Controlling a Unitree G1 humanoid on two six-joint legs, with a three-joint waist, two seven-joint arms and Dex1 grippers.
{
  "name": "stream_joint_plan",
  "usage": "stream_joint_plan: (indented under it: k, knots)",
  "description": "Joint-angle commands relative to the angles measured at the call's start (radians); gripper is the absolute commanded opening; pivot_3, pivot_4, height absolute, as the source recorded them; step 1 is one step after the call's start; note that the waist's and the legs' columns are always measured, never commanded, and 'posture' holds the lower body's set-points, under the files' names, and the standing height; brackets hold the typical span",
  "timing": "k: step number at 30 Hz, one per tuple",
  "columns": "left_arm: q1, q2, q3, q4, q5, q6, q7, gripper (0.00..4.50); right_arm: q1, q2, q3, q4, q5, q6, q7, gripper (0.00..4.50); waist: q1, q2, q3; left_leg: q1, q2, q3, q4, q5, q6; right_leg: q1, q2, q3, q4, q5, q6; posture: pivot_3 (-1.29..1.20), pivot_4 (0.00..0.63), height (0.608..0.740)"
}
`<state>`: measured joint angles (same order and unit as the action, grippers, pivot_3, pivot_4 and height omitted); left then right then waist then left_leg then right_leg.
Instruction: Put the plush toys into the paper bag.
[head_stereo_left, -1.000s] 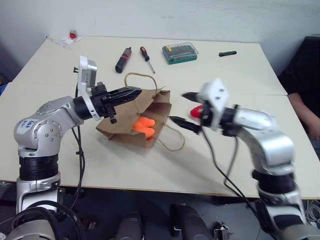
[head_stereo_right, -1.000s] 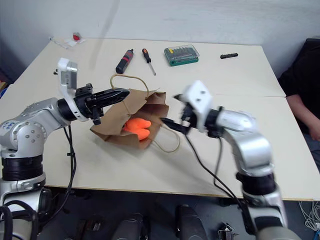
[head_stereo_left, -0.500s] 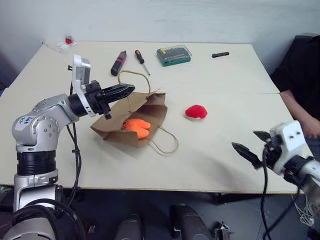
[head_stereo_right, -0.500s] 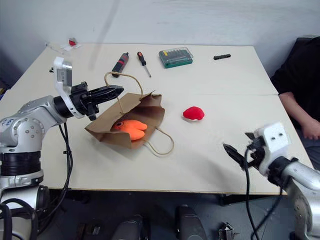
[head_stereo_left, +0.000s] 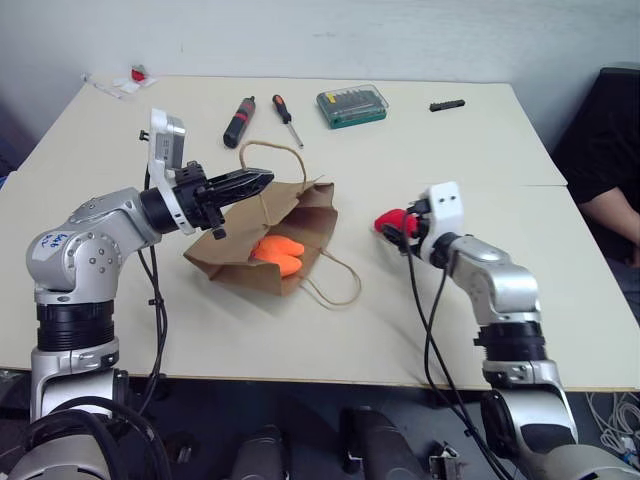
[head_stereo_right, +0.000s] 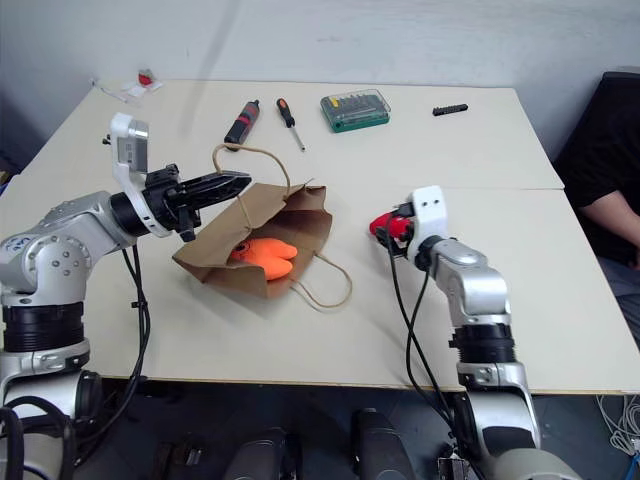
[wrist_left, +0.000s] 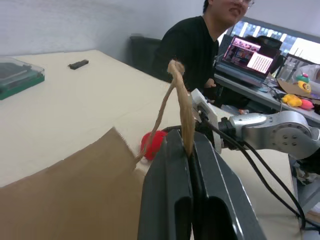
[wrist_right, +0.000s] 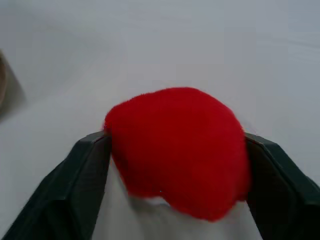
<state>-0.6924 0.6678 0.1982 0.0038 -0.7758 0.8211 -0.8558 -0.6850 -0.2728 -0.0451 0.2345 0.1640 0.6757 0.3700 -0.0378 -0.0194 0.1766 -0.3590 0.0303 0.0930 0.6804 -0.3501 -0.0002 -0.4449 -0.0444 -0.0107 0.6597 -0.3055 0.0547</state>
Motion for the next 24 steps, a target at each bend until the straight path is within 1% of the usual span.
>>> stream_joint_plan:
  k: [1, 4, 7, 9, 12, 14, 16, 19, 21, 24]
  knots:
    - [-0.029, -0.009, 0.024, -0.050, -0.008, -0.011, 0.026, 0.00, -0.066, 0.025, 0.005, 0.097, -0.024, -0.070, -0.031, 2.54, -0.002, 0.000, 0.000, -0.001, 0.000, 0.000, 0.001, 0.000, 0.000, 0.000, 0.000, 0.000, 0.000, 0.000, 0.001, 0.00, 0.150, 0.740]
    - [-0.021, -0.020, 0.025, -0.059, -0.003, -0.025, 0.040, 0.00, -0.068, 0.021, 0.004, 0.117, -0.028, -0.100, -0.029, 1.57, -0.004, 0.000, 0.000, 0.000, -0.001, 0.000, 0.002, 0.000, 0.001, 0.001, -0.001, 0.000, 0.000, 0.001, 0.001, 0.00, 0.150, 0.740]
    - [-0.009, -0.023, 0.028, -0.081, -0.011, -0.019, 0.046, 0.00, -0.034, 0.008, 0.002, 0.038, -0.015, -0.089, -0.010, 0.71, -0.004, 0.000, 0.000, -0.001, 0.000, 0.000, 0.001, 0.000, 0.001, 0.000, -0.001, 0.000, 0.001, 0.001, 0.001, 0.00, 0.150, 0.740]
    - [-0.011, -0.024, 0.026, -0.087, -0.013, -0.016, 0.050, 0.00, 0.005, -0.016, 0.012, -0.057, 0.006, -0.067, 0.038, 0.35, -0.004, 0.000, 0.000, -0.001, 0.000, 0.000, 0.001, 0.000, 0.001, 0.000, -0.001, 0.000, 0.001, 0.001, 0.001, 0.00, 0.150, 0.740]
    - [-0.023, -0.024, 0.016, -0.081, -0.004, -0.025, 0.045, 0.00, 0.060, -0.035, -0.012, -0.262, 0.104, 0.057, 0.095, 0.28, 0.002, 0.000, 0.000, -0.001, 0.000, -0.001, 0.001, 0.000, 0.001, 0.000, -0.001, -0.001, 0.000, 0.001, 0.001, 0.00, 0.150, 0.740]
    - [-0.032, -0.027, 0.009, -0.078, -0.005, -0.027, 0.038, 0.00, 0.081, -0.031, -0.006, -0.402, 0.191, 0.185, 0.123, 0.28, 0.001, 0.001, 0.001, -0.002, 0.000, -0.001, 0.001, 0.000, 0.001, 0.000, -0.001, -0.001, 0.000, 0.001, 0.001, 0.00, 0.150, 0.740]
    - [-0.040, -0.036, 0.000, -0.082, -0.012, -0.020, 0.034, 0.00, 0.079, -0.024, 0.079, -0.481, 0.212, 0.243, 0.151, 0.28, -0.005, 0.001, 0.001, -0.001, 0.000, -0.001, 0.001, 0.000, 0.000, 0.000, -0.001, -0.001, 0.001, 0.001, 0.001, 0.00, 0.150, 0.740]
    - [-0.042, -0.048, -0.010, -0.093, -0.021, -0.014, 0.025, 0.00, 0.039, 0.028, 0.135, -0.457, 0.195, 0.254, 0.118, 0.28, -0.014, 0.001, 0.001, 0.000, 0.000, -0.001, 0.001, 0.000, 0.000, 0.000, 0.000, -0.001, -0.001, 0.000, 0.001, 0.00, 0.150, 0.740]
    - [-0.049, -0.062, -0.011, -0.091, -0.027, -0.009, 0.031, 0.00, -0.012, 0.073, 0.171, -0.373, 0.164, 0.221, 0.103, 0.28, -0.014, 0.001, 0.001, 0.000, 0.000, -0.001, 0.001, 0.000, -0.001, 0.000, 0.000, -0.001, -0.001, 0.000, 0.001, 0.00, 0.150, 0.740]
    - [-0.055, -0.071, -0.012, -0.107, -0.049, 0.018, 0.024, 0.00, -0.103, 0.140, 0.200, -0.193, 0.119, 0.138, 0.082, 0.28, -0.016, 0.001, 0.001, 0.000, -0.001, -0.001, 0.002, 0.000, 0.000, 0.000, -0.001, -0.001, -0.001, 0.000, 0.001, 0.00, 0.150, 0.740]
